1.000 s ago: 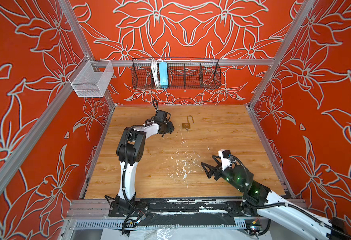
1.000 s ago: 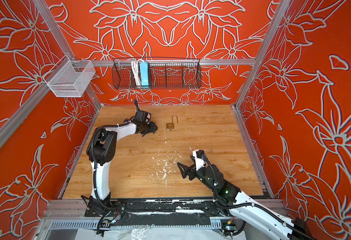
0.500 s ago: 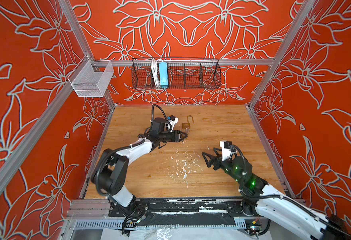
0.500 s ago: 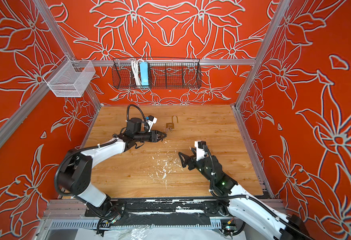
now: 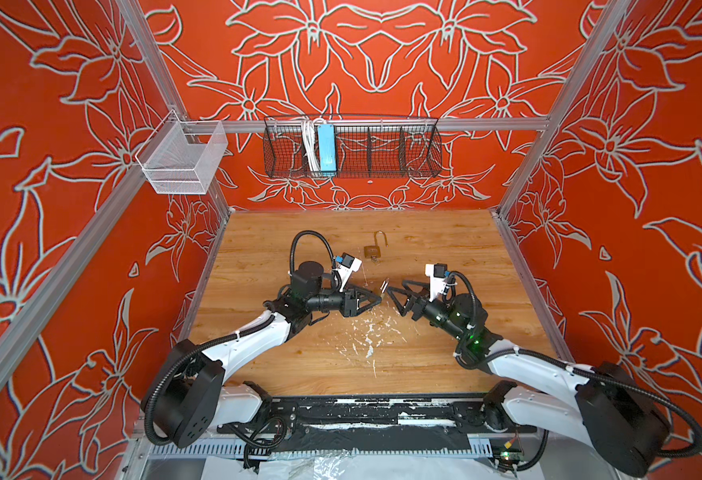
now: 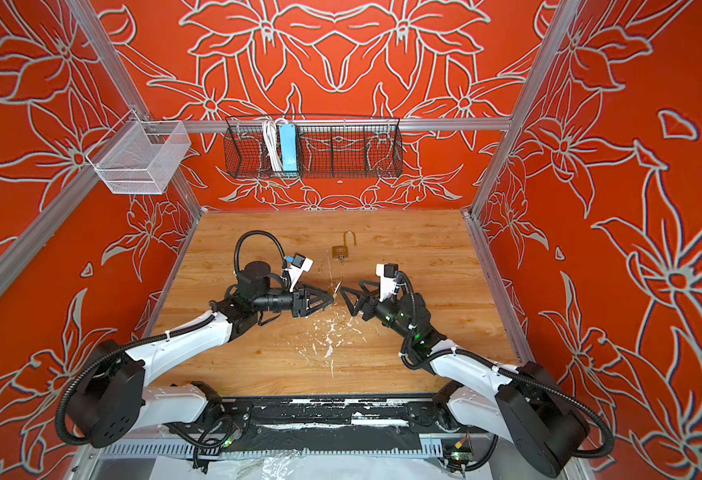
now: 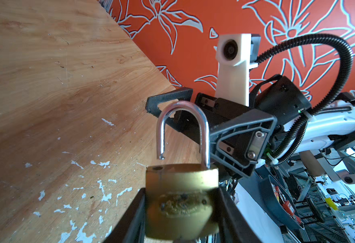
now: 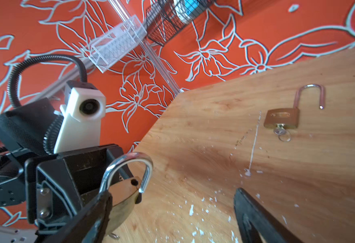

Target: Unlock with the key

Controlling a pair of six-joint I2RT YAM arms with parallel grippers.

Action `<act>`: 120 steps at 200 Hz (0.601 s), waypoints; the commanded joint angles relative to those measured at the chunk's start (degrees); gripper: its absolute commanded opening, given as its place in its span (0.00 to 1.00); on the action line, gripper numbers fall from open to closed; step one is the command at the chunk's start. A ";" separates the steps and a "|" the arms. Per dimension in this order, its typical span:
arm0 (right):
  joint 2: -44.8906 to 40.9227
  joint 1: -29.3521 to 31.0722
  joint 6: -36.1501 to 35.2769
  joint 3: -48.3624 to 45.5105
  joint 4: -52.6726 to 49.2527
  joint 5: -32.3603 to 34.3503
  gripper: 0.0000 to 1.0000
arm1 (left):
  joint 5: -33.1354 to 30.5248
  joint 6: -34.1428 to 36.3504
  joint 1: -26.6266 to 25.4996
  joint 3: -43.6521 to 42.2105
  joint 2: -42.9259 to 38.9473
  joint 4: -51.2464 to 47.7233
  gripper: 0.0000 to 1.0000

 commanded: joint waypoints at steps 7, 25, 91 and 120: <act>-0.64 -0.20 0.97 2.68 1.61 -0.74 0.93 | 2.37 0.50 -0.82 1.27 -1.21 3.87 0.00; -0.42 -0.20 0.82 3.63 0.58 -1.24 0.93 | 2.71 -0.26 -1.10 1.25 -1.20 5.01 0.00; 2.28 -0.20 1.17 5.36 0.88 -1.63 0.93 | 3.38 -0.56 -2.41 2.11 -1.93 4.63 0.00; 4.90 -0.13 2.39 6.22 2.88 -2.21 0.92 | 3.73 -1.12 -2.77 2.24 -1.56 5.45 0.00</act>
